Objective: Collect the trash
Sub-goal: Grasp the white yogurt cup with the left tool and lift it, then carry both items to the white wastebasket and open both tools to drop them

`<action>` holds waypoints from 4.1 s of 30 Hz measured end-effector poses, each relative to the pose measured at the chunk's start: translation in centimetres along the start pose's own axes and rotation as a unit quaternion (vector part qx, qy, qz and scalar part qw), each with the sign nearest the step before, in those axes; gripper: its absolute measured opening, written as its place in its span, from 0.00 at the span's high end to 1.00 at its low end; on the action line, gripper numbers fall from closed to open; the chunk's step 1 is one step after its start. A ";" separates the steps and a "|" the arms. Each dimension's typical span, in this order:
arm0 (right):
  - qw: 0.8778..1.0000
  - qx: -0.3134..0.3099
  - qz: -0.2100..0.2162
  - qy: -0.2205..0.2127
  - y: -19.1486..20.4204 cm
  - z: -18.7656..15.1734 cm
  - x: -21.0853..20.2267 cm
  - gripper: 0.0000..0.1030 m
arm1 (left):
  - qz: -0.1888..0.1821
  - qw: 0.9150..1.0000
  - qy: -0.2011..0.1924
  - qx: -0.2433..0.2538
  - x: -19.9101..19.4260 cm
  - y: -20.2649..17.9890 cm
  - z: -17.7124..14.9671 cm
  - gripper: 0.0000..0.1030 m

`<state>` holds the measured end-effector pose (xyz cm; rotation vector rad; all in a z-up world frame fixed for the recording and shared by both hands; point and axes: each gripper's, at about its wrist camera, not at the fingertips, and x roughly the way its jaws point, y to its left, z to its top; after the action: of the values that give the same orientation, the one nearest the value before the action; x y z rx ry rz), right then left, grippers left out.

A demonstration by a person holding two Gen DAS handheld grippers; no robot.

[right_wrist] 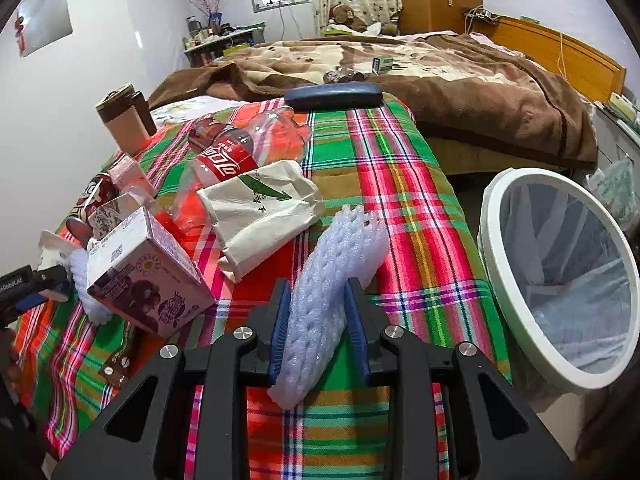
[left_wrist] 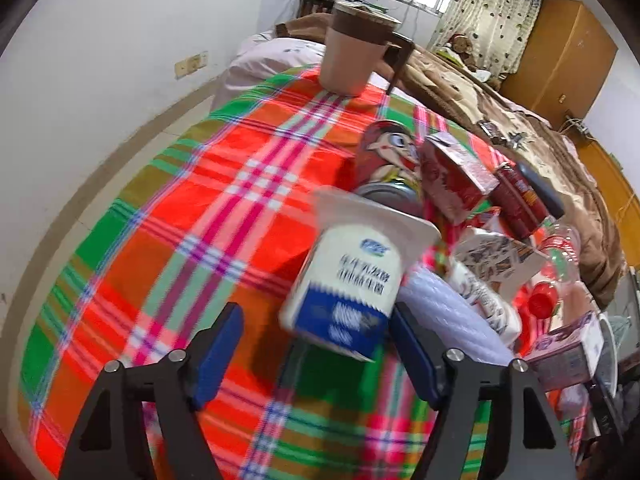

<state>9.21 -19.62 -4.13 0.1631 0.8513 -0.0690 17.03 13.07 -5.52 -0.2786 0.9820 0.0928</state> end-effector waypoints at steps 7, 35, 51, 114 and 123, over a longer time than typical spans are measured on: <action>1.000 -0.005 0.006 -0.002 0.0 0.0 0.0 0.78 | 0.008 0.998 -0.041 0.043 -1.3 -0.4 0.8 0.26; 0.998 -0.015 0.048 -0.034 -0.4 -0.3 -1.7 0.80 | -0.046 0.992 -0.076 0.086 -4.4 -2.1 -0.9 0.50; 0.997 -0.010 0.067 -0.045 -1.1 -1.1 -3.4 0.80 | -0.041 0.994 -0.070 0.076 -6.6 0.3 -5.2 0.50; 0.993 0.082 -0.041 -0.068 -19.1 -0.2 -7.7 0.80 | -0.291 0.889 -0.026 0.351 -9.1 -39.5 -12.5 0.40; 0.996 0.074 -0.041 -0.029 -21.4 -0.1 -5.5 0.78 | -0.298 0.884 0.010 0.360 -5.7 -44.0 -13.5 0.40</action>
<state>2.86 -40.69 -2.53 0.2636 0.7946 -0.2128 11.86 -32.60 0.57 0.1182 0.8510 -0.8309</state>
